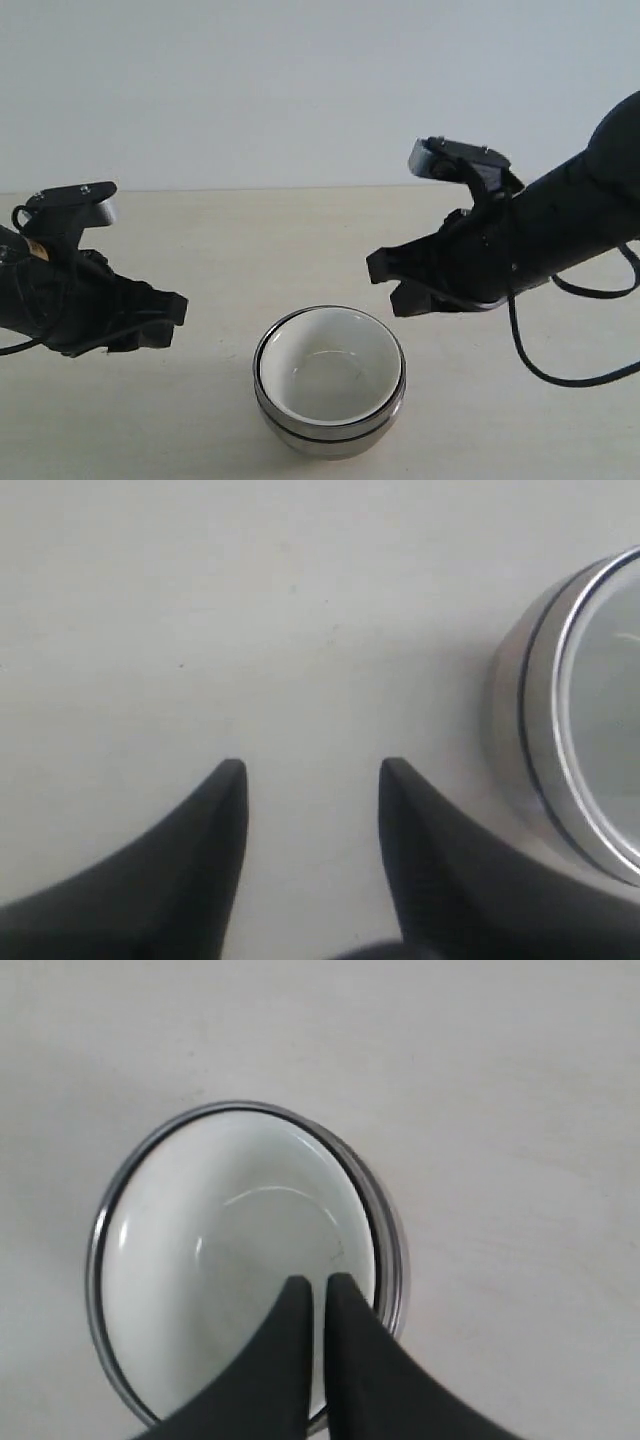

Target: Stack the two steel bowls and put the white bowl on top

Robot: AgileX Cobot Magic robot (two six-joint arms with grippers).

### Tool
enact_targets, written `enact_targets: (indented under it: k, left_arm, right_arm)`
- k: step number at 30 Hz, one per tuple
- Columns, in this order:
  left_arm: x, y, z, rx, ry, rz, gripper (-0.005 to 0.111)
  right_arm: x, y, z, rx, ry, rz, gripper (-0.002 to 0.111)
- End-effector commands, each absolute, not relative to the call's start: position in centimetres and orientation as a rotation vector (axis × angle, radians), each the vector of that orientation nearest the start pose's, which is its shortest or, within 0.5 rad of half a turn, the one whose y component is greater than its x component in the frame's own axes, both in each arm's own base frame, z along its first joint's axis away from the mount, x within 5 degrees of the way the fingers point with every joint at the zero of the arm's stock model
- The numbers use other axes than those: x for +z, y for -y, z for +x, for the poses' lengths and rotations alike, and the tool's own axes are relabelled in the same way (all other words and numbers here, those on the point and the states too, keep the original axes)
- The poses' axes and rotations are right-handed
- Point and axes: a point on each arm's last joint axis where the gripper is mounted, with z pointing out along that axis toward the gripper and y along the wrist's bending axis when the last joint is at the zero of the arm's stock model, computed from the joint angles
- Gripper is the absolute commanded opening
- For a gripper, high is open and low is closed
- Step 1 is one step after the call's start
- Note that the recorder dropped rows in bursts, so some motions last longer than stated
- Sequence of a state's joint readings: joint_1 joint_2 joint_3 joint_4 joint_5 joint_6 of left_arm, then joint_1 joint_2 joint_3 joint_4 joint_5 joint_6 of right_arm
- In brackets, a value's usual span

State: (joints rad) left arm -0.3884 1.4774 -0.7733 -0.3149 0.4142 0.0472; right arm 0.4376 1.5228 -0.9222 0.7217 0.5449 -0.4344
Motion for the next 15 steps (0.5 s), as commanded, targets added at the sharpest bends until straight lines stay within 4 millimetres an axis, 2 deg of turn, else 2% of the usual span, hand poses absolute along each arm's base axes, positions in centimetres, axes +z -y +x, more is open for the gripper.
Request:
enact_targets:
  k: [1,3,5,6,7,8,12,15]
  left_arm:
    - [23.7,11.3,23.8,-0.434,-2.518,0.256,0.041]
    - [25.1,11.0,22.9,-0.461,-2.489,0.257,0.041]
    - [27.5,10.5,21.2,-0.510,-2.423,0.254,0.041]
    - [28.9,10.2,19.8,-0.556,-2.377,0.248,0.041]
    - [29.5,10.0,18.9,-0.592,-2.345,0.249,0.041]
    - [30.5,9.6,16.9,-0.665,-2.265,0.263,0.041]
    - [30.8,8.6,10.9,-0.907,-2.033,0.318,0.041]
    - [30.2,7.5,7.6,-0.947,-1.895,0.345,0.041]
  right_arm:
    - [26.2,-15.0,25.2,0.660,-2.416,-0.489,0.000]
    - [27.4,-14.6,24.5,0.664,-2.367,-0.471,0.000]
    - [28.5,-13.5,23.2,0.646,-2.268,-0.394,0.000]
    - [29.0,-12.7,22.0,0.627,-2.206,-0.363,0.000]
    - [29.1,-12.2,21.4,0.619,-2.181,-0.346,0.000]
    - [29.0,-11.4,20.1,0.613,-2.144,-0.312,0.000]
    - [29.7,-9.0,15.6,0.658,-2.018,-0.232,0.000]
    - [30.5,-8.0,12.0,0.730,-1.963,-0.273,0.000]
